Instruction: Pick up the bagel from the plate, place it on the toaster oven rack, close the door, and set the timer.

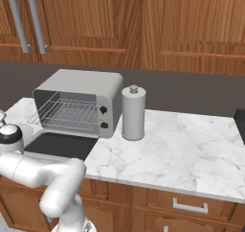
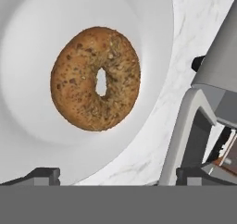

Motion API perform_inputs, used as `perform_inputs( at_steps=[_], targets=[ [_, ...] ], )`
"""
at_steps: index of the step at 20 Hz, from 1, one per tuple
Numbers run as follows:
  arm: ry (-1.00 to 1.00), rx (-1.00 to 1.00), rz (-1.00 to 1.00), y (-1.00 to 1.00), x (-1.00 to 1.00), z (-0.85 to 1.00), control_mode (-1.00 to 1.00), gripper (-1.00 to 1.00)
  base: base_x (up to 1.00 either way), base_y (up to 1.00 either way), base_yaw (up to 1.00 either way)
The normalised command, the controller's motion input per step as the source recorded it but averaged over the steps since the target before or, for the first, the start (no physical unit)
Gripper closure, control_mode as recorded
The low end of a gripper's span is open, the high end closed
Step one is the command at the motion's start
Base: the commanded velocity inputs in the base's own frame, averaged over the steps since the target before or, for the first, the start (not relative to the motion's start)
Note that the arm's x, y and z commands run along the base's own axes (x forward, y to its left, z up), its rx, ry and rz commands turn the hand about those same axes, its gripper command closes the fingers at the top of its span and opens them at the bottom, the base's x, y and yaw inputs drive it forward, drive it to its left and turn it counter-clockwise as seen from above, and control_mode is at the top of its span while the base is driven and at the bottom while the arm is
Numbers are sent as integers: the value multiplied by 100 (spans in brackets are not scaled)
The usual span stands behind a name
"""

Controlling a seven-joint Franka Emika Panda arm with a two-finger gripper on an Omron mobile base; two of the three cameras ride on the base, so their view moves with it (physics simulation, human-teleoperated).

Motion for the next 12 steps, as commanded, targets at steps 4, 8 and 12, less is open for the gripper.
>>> perform_inputs(
  at_steps=[4, 8, 12],
  targets=[
    [-2, 5, 11, -21, 0, -17, -100, -100, 0, 0, 0],
    [0, 13, 15, -9, 0, -15, -100, -100, 0, 0, 0],
    [0, 20, 17, -9, 0, -7, -100, -100, 0, 0, 0]
  ],
)
